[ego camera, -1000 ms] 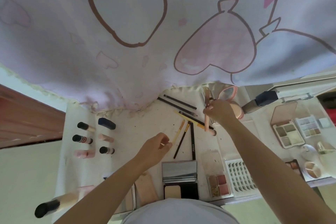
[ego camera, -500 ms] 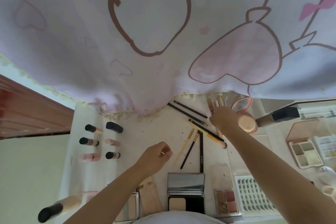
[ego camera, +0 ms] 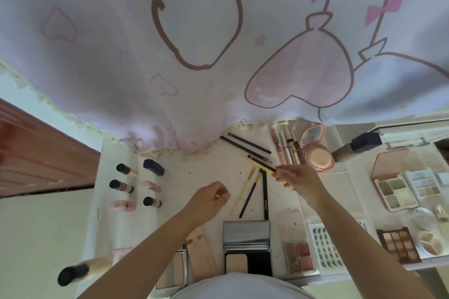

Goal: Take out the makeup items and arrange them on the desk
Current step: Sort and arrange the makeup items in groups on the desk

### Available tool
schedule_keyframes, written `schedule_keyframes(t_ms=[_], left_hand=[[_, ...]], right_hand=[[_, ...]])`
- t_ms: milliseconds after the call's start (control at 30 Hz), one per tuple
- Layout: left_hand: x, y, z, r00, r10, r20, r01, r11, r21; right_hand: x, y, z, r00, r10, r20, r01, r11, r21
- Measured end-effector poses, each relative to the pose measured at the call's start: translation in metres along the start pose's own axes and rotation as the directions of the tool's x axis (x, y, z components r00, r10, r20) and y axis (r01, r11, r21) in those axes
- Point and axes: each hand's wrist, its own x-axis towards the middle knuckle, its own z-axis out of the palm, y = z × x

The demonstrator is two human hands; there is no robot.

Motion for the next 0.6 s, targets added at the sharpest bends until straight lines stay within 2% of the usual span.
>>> schedule_keyframes(t_ms=[133,200,300,433,500,600], left_hand=[[-0.013,-0.002,0.001,1.000,0.007,-0.023,-0.007,1.000,0.003],[-0.021,-0.005,0.001,1.000,0.009,-0.029,-0.008,1.000,0.007],[-0.032,-0.010,0.004,0.999,-0.005,-0.045,0.005,1.000,-0.001],[-0.044,-0.017,0.007,0.998,-0.015,-0.061,0.016,1.000,0.010],[-0.049,-0.021,0.008,0.997,-0.024,-0.071,0.025,1.000,0.003],[-0.055,-0.026,0.010,0.996,-0.046,-0.079,0.045,0.999,-0.013]], right_hand=[[-0.015,0.008,0.007,1.000,-0.003,-0.001,0.003,0.998,0.055],[-0.021,0.012,0.011,0.999,-0.019,-0.039,0.020,0.999,0.026],[-0.023,0.017,0.017,0.990,-0.107,-0.091,0.082,0.966,-0.245],[-0.017,0.027,0.030,0.986,-0.161,-0.035,0.114,0.818,-0.564],[-0.015,0.033,0.036,0.989,-0.146,-0.037,0.096,0.799,-0.593],[-0.015,0.041,0.046,0.995,-0.082,-0.051,0.042,0.843,-0.537]])
